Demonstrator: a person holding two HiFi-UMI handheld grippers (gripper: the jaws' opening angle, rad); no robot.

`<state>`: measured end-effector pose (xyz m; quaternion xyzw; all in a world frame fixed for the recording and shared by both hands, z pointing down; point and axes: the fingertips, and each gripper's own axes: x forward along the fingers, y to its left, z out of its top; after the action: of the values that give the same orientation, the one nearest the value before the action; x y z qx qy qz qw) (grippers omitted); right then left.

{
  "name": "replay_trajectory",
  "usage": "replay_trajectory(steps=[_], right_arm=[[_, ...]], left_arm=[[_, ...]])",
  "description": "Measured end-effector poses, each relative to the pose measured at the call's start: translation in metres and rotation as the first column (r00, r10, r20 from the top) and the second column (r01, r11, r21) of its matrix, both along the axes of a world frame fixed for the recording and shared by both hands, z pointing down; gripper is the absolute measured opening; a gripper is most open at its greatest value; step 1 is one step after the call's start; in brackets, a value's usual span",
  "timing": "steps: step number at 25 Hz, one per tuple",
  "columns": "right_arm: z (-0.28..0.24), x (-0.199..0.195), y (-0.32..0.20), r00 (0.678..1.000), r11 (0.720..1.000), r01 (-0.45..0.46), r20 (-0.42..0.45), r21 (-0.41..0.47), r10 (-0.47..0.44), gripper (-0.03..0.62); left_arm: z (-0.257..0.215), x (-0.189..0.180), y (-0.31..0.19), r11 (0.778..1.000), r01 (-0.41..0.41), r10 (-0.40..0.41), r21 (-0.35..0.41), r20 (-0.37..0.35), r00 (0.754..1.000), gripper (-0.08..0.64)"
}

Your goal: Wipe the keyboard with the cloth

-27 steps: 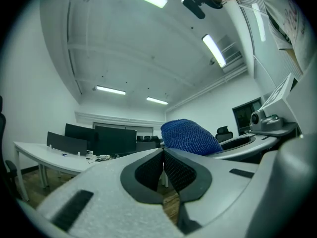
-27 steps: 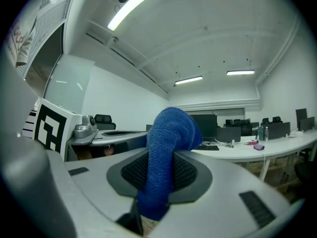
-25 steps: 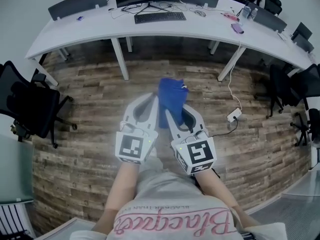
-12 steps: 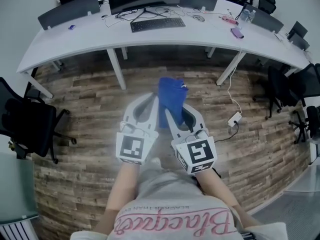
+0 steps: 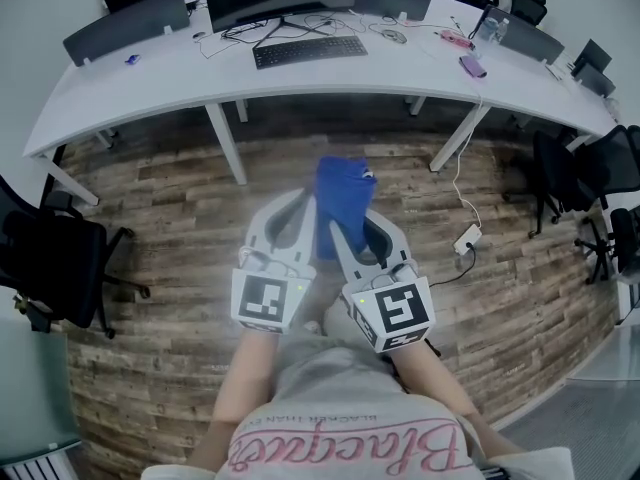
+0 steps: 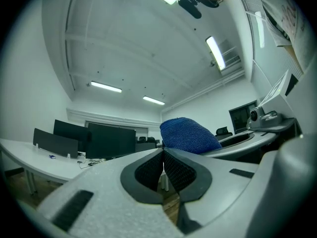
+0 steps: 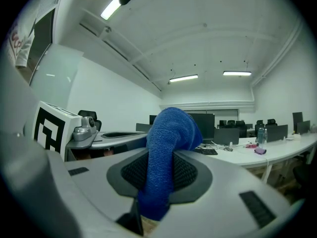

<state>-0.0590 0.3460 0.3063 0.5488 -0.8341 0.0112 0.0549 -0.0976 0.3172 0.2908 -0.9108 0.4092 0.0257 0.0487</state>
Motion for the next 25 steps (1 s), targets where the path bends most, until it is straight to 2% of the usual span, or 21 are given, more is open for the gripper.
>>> replay_trajectory(steps=[12, 25], right_arm=[[0.007, -0.002, -0.048, 1.0, 1.0, 0.022, 0.016, 0.0, -0.022, 0.095], [0.01, 0.014, -0.15, 0.999, 0.999, 0.049, 0.014, -0.003, -0.049, 0.095]], left_arm=[[0.006, 0.0, -0.047, 1.0, 0.026, -0.026, -0.004, 0.029, 0.999, 0.005], [0.007, 0.017, -0.144, 0.999, 0.041, -0.042, 0.009, 0.035, 0.999, 0.005]])
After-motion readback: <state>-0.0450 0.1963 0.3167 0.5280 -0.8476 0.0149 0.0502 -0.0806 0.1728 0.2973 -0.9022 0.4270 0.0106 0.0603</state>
